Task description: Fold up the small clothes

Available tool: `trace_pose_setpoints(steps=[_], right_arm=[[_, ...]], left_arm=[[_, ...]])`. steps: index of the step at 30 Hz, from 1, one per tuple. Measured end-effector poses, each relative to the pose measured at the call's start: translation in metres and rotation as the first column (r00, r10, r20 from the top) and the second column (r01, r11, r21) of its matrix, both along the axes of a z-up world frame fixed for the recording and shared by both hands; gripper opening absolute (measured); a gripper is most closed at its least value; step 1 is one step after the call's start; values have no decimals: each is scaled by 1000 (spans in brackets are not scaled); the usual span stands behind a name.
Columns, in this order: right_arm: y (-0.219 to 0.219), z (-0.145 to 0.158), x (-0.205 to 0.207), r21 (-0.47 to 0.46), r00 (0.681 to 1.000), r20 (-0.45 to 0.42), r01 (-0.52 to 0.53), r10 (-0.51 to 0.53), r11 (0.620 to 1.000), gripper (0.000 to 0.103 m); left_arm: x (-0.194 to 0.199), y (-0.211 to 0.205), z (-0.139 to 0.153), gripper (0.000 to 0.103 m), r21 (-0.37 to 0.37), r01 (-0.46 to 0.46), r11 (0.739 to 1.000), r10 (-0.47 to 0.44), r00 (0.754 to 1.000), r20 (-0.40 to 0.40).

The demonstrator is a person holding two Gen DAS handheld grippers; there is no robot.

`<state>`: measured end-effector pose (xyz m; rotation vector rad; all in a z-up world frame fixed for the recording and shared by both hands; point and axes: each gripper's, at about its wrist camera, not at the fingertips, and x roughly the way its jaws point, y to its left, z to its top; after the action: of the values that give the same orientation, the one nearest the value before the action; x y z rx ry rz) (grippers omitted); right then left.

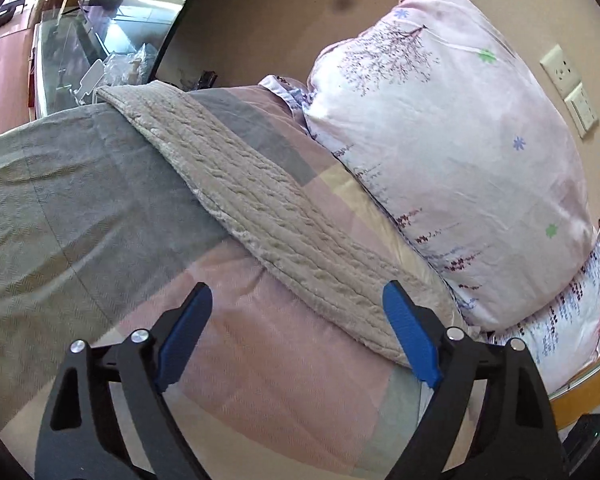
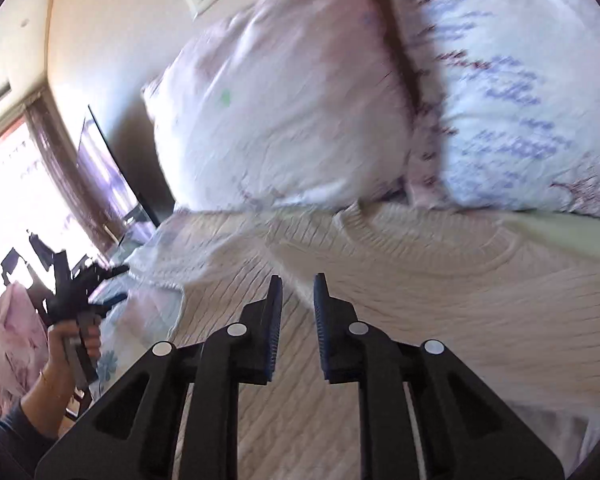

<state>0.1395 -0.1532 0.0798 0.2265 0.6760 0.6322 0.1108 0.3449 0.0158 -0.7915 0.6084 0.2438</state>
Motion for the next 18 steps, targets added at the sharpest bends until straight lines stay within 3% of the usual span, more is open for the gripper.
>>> trace_pose_setpoints(steps=[2,3,8,12,14,15,18], right_arm=[[-19,2,-5,35,998,2,66,-66,997,53],[-37,4,-5,48,995,1,100,-100,994,61],[-95,4,-2,24,969,-19,248,-248,968,68],[-129,-4,-9,15,947,-43,320,-319,947,70],[-140,-5,-14,17,940,-46,340,-339,940,70],[-144,-5,-17,17,938,-46,346,-345,938,70],[-157,-5,-25,20,937,-34,349,-348,937,70]], left_arm=[[3,16,-2,79,-27,-45,999,45,999,-10],[5,24,-5,77,-53,-64,997,64,998,-8],[13,68,-15,60,-179,-162,970,164,986,-5],[23,91,-21,42,-217,-207,954,206,978,-24],[29,98,-23,24,-213,-222,951,218,975,-43],[32,100,-22,6,-201,-219,955,213,976,-50],[44,80,3,6,-79,-182,980,178,982,-63]])
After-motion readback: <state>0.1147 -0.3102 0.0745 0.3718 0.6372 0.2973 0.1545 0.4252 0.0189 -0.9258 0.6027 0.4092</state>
